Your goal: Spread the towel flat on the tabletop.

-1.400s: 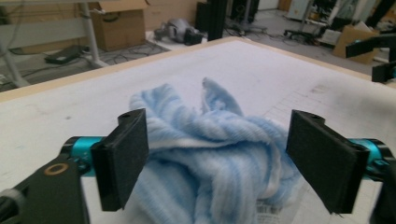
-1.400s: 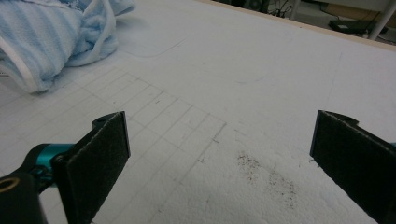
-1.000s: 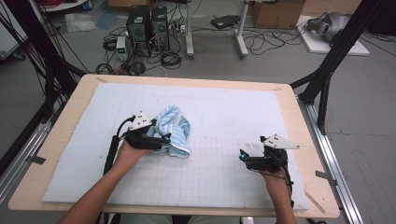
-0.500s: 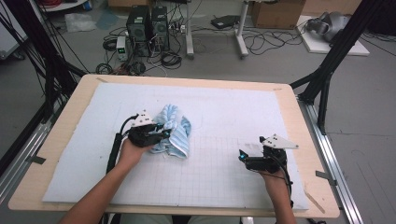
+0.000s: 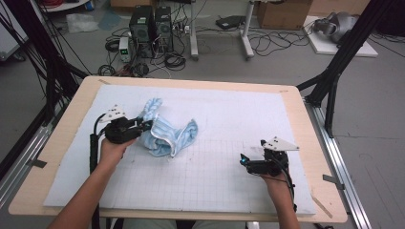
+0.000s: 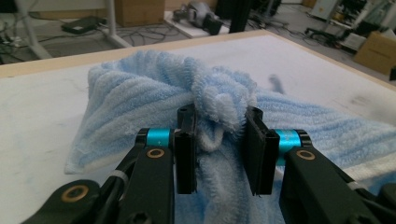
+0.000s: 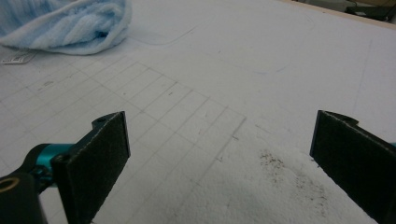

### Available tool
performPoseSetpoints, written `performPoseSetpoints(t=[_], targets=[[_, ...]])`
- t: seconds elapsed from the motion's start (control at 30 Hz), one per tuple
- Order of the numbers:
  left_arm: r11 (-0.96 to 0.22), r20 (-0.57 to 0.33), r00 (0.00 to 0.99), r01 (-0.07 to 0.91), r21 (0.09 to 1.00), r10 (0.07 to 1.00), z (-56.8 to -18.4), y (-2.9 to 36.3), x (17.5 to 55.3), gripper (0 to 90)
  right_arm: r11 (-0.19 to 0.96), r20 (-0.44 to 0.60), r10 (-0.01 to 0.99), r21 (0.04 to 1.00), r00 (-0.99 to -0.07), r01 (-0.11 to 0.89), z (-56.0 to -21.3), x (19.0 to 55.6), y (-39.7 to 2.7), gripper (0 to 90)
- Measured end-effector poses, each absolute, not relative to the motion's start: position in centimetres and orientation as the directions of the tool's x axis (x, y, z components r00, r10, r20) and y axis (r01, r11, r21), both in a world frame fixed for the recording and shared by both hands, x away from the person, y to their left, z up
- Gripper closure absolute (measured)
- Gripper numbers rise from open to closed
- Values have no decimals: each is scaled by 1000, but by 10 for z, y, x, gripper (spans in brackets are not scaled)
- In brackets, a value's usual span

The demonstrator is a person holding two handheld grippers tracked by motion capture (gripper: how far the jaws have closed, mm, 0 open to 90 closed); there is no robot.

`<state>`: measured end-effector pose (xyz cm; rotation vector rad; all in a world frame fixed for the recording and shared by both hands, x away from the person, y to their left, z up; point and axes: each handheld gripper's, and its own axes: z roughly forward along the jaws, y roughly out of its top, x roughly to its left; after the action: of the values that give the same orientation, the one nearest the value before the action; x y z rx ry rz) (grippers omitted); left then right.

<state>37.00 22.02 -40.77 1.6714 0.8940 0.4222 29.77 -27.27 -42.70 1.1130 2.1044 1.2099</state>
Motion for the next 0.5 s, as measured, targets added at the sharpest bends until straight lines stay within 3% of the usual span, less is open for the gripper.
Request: performPoseSetpoints(t=[0.3, 0.5], targets=[[-52, -179, 591, 352, 934, 787, -414, 243, 372, 687, 332, -17, 787, 854, -617, 400, -426, 304, -248, 38], [-53, -181, 581, 361, 931, 793, -419, 248, 373, 686, 403, -35, 709, 839, -704, 365, -424, 313, -205, 38]])
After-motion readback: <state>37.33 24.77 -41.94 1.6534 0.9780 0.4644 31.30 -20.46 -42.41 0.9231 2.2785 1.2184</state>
